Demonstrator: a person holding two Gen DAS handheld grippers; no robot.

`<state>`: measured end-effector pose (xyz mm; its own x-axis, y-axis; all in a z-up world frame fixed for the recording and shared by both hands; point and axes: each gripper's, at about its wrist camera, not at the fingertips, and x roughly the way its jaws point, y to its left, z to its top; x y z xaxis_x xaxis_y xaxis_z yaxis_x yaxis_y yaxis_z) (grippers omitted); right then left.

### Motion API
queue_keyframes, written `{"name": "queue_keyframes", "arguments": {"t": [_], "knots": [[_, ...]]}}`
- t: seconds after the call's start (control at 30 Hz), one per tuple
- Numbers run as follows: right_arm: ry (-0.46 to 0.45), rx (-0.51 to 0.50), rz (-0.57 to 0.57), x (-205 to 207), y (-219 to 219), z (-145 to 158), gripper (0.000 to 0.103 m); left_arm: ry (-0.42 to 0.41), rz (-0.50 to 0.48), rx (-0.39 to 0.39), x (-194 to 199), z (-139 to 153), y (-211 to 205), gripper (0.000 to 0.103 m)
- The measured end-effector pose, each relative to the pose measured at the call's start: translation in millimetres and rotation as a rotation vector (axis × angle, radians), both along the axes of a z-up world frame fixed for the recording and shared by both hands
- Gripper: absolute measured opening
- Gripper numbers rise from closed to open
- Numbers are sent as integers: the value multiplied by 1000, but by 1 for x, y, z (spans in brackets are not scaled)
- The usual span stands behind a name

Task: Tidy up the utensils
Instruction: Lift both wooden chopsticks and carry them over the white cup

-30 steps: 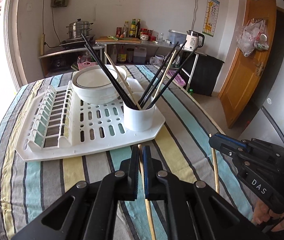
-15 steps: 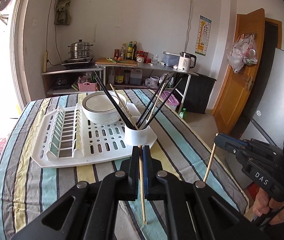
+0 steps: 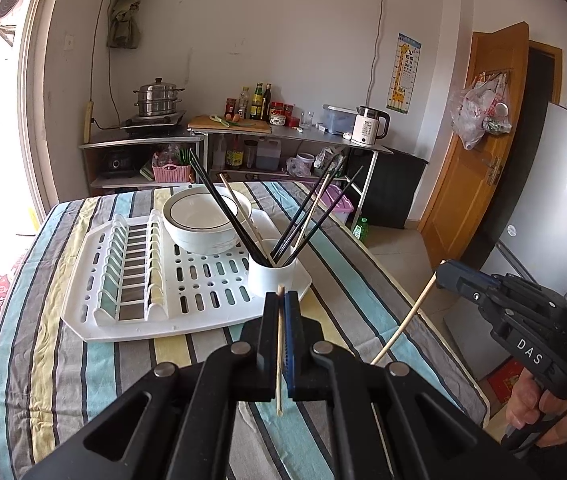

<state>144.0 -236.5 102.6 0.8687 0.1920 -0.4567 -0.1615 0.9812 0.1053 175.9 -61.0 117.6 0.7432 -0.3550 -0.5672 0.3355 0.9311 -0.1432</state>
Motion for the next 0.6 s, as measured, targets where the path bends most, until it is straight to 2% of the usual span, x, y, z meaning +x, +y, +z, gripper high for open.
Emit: {"name": "queue_keyframes", "arguments": {"t": [0.6], "knots": [[-96, 17, 20, 69, 6, 55, 2, -79, -25, -2, 71, 67, -15, 3]]}}
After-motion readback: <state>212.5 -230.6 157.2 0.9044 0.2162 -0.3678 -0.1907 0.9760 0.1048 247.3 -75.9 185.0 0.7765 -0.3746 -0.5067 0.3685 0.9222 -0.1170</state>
